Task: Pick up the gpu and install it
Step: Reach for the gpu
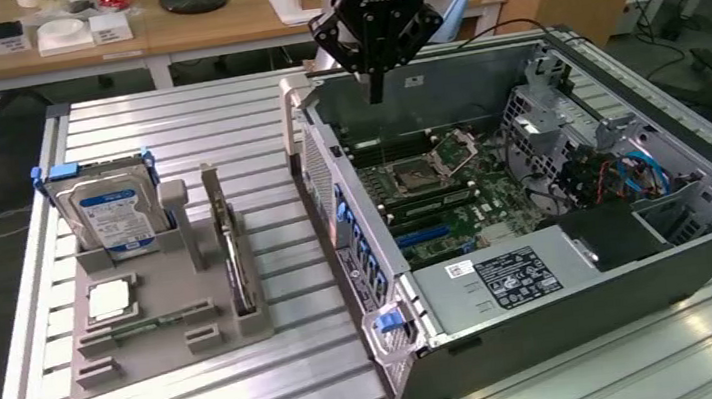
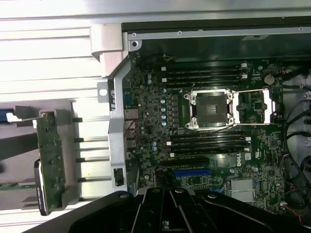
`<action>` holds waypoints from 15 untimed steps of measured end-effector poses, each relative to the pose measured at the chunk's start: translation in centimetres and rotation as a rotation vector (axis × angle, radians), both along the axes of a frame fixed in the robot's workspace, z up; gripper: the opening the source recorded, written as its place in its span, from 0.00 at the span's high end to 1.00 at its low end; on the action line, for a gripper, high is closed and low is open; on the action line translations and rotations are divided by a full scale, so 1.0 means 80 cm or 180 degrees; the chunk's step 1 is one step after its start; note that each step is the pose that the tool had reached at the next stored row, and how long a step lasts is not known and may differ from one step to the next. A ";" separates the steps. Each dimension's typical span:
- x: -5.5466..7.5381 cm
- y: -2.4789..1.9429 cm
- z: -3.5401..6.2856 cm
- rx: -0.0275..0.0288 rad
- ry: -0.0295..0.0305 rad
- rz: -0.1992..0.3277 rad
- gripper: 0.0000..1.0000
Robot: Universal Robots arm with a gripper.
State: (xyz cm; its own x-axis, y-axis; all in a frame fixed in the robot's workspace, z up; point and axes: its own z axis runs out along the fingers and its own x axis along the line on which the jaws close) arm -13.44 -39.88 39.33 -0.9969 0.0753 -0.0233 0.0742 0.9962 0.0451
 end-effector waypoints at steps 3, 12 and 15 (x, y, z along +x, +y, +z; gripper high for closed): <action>-0.003 0.0000 0.000 0.0000 0.0000 0.0000 0.90; -0.014 0.0000 0.000 0.0000 0.0000 0.0000 0.90; -0.017 0.0000 0.000 0.0000 0.0000 0.0000 0.90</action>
State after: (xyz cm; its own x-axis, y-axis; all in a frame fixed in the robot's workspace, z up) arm -14.82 -39.89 39.33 -0.9969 0.0753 -0.0233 0.0742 0.9962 0.0451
